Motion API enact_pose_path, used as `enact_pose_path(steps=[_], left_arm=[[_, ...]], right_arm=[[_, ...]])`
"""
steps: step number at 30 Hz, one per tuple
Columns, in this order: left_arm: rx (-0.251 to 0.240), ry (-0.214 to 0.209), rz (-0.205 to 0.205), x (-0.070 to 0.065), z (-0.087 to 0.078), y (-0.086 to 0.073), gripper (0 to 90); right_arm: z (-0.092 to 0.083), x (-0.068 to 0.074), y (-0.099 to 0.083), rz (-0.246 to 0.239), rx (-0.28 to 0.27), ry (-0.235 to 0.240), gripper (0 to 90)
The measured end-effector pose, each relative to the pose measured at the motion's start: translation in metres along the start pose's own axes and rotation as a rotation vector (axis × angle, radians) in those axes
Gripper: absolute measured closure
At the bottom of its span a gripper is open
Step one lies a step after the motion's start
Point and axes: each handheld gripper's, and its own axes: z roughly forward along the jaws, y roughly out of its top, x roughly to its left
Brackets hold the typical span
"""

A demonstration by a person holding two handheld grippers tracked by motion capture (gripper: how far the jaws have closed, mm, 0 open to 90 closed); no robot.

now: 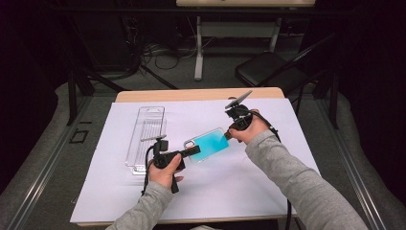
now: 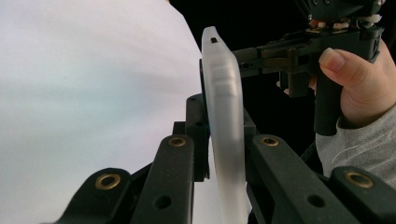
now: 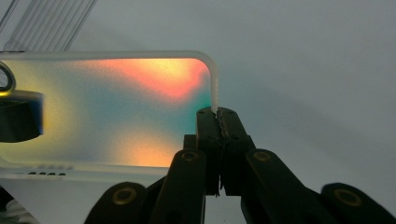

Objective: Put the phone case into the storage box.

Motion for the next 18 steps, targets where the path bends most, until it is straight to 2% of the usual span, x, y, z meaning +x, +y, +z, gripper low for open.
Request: enact_pose_path(steps=[9,16,17,18], left_arm=[[0.010,-0.003,0.002,0.0005,-0.0004,0.0004,85.4],[0.010,0.000,-0.002,0.0005,-0.0009,0.0010,85.6],[0.010,0.000,-0.002,0.0005,-0.0009,0.0010,85.6],[0.008,-0.001,-0.002,0.0005,-0.0009,0.0009,85.6]], right_arm=[[-0.0005,0.0002,-0.0003,-0.006,-0.003,0.003,88.7],[-0.0020,0.0010,0.0005,-0.009,0.017,-0.003,88.5],[0.0001,0.0009,-0.0003,-0.005,-0.013,0.005,88.5],[0.0002,0.0009,-0.0002,-0.006,-0.013,0.005,88.5]])
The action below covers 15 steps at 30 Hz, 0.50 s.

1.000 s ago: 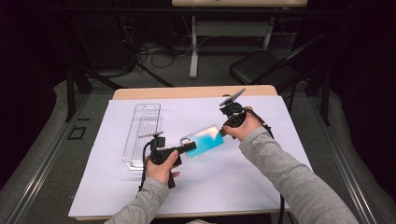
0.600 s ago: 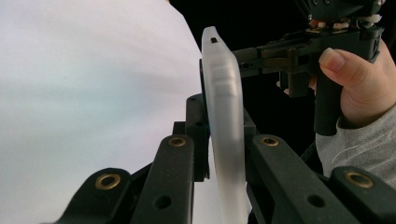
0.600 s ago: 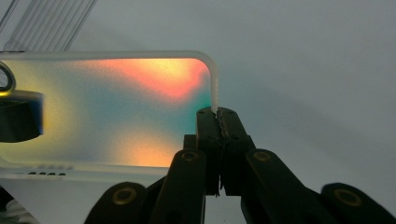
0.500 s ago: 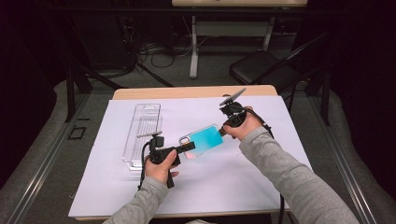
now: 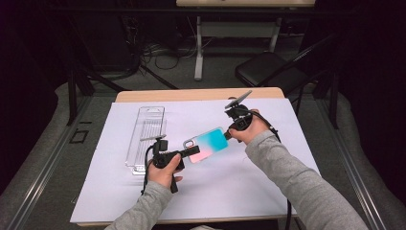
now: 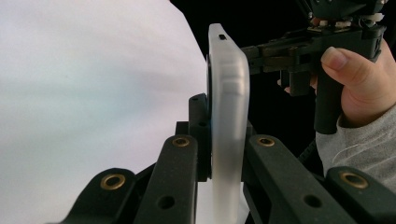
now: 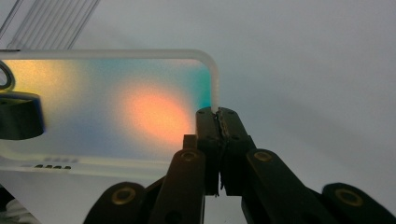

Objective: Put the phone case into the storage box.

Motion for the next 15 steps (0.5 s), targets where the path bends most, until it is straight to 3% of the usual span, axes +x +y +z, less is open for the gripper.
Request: enact_pose_path(steps=[3,4,12,15], left_arm=[[0.000,-0.001,-0.001,0.0002,0.0000,0.0001,85.7],[0.001,-0.002,-0.002,0.0002,0.0001,0.0001,85.7],[0.004,-0.004,0.008,0.0006,-0.0006,0.0008,85.9],[0.012,0.002,0.013,0.0004,-0.0014,0.0012,86.0]], right_arm=[[-0.0011,0.0001,0.0006,-0.002,0.023,-0.006,88.5],[0.0001,0.0001,0.0000,0.000,0.001,0.000,88.4],[0.0002,-0.0001,0.0000,-0.006,-0.003,0.005,87.5],[0.0000,0.0002,0.0000,-0.016,-0.010,0.005,82.8]])
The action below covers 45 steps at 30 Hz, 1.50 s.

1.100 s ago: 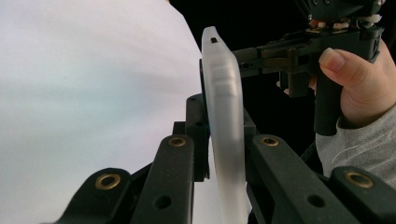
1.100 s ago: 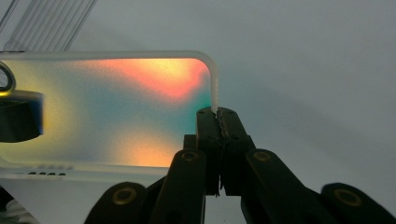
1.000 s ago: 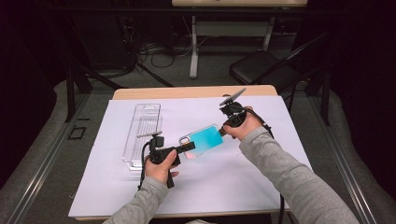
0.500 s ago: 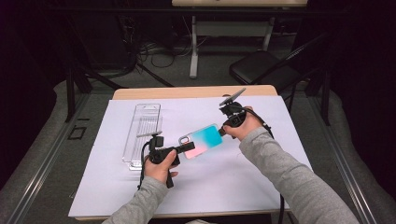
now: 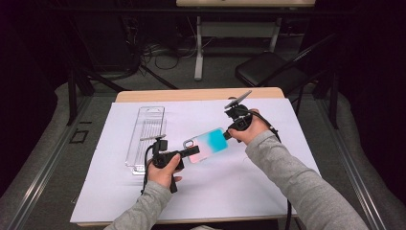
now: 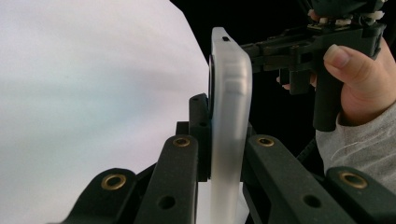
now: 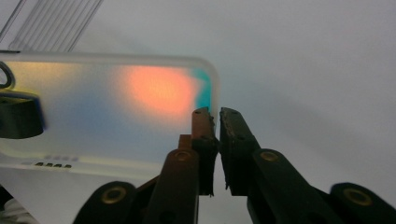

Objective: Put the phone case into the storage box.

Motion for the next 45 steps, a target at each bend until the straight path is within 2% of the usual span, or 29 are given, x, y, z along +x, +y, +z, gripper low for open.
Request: enact_pose_path(steps=[5,6,7,13,22,27,34,36,42,45], left_arm=[[-0.001,0.005,0.010,0.001,-0.002,0.002,86.1],[-0.002,0.010,0.006,0.000,-0.003,0.003,86.1],[-0.001,0.013,0.022,0.000,-0.004,0.004,86.1],[0.003,0.043,0.041,-0.001,-0.007,0.008,86.2],[0.018,0.103,0.122,-0.007,-0.017,0.020,86.2],[0.042,0.128,0.163,-0.010,-0.021,0.027,86.2],[0.094,0.167,0.239,-0.018,-0.027,0.036,86.2],[0.097,0.174,0.245,-0.019,-0.027,0.037,86.2],[0.137,0.197,0.305,-0.028,-0.032,0.048,86.2],[0.156,0.211,0.337,-0.033,-0.035,0.053,86.2]], right_arm=[[-0.003,-0.001,0.000,-0.014,-0.014,0.004,75.2],[-0.003,-0.001,-0.001,-0.008,-0.031,0.010,74.8],[-0.004,-0.001,-0.001,-0.014,-0.026,0.010,74.3],[-0.010,0.000,-0.003,-0.032,-0.051,0.012,71.5],[-0.018,0.001,-0.008,-0.126,-0.120,-0.013,66.9],[-0.020,0.002,-0.011,-0.174,-0.155,-0.017,64.2],[-0.023,0.003,-0.015,-0.208,-0.183,-0.014,62.5],[-0.024,0.003,-0.017,-0.224,-0.189,-0.023,62.0],[-0.029,0.003,-0.021,-0.290,-0.221,-0.038,58.2],[-0.033,0.005,-0.023,-0.306,-0.238,-0.049,54.9]])
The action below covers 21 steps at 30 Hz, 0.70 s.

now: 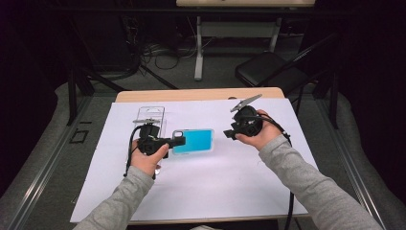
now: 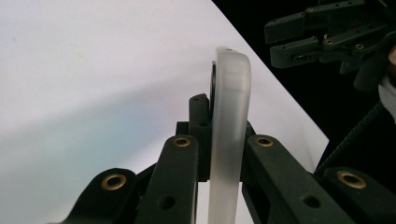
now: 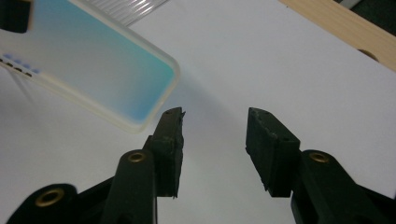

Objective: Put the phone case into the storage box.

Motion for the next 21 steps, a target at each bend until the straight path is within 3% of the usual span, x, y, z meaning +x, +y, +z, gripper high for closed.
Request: enact_pose_path(steps=[9,11,13,17,18,21], left_arm=[[0.058,0.032,0.090,-0.010,-0.010,0.017,86.2],[0.066,0.037,0.100,-0.010,-0.011,0.018,86.2],[0.076,0.039,0.115,-0.011,-0.013,0.021,86.2],[0.093,0.042,0.128,-0.010,-0.015,0.023,86.2],[0.107,0.040,0.145,-0.010,-0.016,0.024,86.2],[0.129,0.051,0.174,-0.012,-0.017,0.026,86.2]], right_arm=[[-0.009,0.003,-0.003,-0.063,-0.075,-0.015,43.9],[-0.012,0.003,-0.003,-0.081,-0.084,-0.037,39.8],[-0.014,0.003,-0.005,-0.106,-0.103,-0.040,39.7],[-0.018,0.001,-0.007,-0.100,-0.117,-0.034,39.2],[-0.021,-0.001,-0.010,-0.102,-0.142,-0.033,39.1],[-0.026,-0.002,-0.013,-0.127,-0.151,-0.065,37.6]])
